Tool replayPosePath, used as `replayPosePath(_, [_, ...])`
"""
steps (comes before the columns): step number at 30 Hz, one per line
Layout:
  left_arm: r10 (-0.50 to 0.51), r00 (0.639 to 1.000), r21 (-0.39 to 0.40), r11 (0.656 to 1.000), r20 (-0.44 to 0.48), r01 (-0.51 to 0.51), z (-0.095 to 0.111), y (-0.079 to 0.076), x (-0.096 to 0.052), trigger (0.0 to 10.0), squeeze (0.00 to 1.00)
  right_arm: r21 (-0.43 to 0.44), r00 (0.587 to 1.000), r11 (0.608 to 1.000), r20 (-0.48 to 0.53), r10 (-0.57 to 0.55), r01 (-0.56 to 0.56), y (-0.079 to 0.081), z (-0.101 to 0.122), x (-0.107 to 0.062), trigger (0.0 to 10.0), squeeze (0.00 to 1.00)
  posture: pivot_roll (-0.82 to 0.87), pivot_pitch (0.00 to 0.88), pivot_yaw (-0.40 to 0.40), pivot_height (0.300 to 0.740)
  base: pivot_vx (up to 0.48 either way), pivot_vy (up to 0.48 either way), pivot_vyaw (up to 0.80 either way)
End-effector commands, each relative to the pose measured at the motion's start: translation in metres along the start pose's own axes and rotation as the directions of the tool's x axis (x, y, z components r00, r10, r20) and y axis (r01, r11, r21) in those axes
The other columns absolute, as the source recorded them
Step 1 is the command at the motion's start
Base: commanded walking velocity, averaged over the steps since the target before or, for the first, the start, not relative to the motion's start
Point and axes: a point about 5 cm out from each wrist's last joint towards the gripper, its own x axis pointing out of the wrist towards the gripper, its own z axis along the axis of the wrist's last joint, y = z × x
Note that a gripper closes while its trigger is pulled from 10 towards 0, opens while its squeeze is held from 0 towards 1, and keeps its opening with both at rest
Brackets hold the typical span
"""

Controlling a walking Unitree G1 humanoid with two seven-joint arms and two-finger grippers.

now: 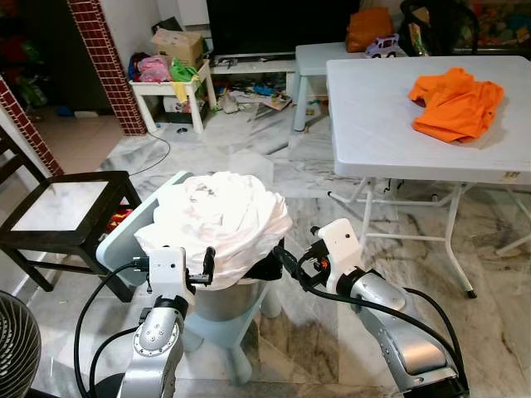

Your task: Hang hanger

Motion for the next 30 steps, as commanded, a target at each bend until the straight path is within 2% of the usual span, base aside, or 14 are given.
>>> replayPosePath(1, [0.012,1.0,-0.015,1.0,0.004,-0.012,0.0015,0.0048,0.0011,10.0,0.0,-0.004,1.0,1.0,0.017,0.015,-0.015,0.0024,0.004,0.0003,10.0,0.0,-0.08,0.0,0.059,0.74,0.0,0.0,0.0])
replayPosePath(8, [0.005,1.0,-0.021,1.0,0.005,-0.005,0.0011,0.003,0.0009,10.0,0.0,-0.025,0.999,0.999,0.025,0.048,-0.047,0.0056,0.0054,-0.0005,10.0,0.0,-0.09,0.0,0.054,0.74,0.274,0.0,0.0])
replayPosePath(13, [0.001,1.0,-0.027,1.0,0.002,-0.001,0.0001,0.0016,0.0,10.0,0.0,-0.03,0.998,0.998,0.023,0.056,-0.055,0.0077,0.0048,-0.0018,10.0,0.0,-0.09,0.0,0.053,0.74,0.292,0.0,0.77])
replayPosePath(21, [-0.001,1.0,-0.034,0.999,-0.008,0.0,-0.0016,0.0006,0.0001,10.0,0.0,-0.022,0.999,0.999,0.017,0.047,-0.046,0.0066,0.0041,-0.0026,10.0,0.0,-0.09,0.0,0.054,0.74,0.268,0.0,0.0])
replayPosePath(30, [-0.013,0.999,-0.064,0.998,-0.034,0.01,-0.0053,-0.0033,0.0002,10.0,0.0,-0.029,0.999,0.998,0.017,0.048,-0.047,0.0071,0.005,-0.0034,10.0,0.0,-0.09,0.0,0.05,0.74,0.0,0.0,0.0])
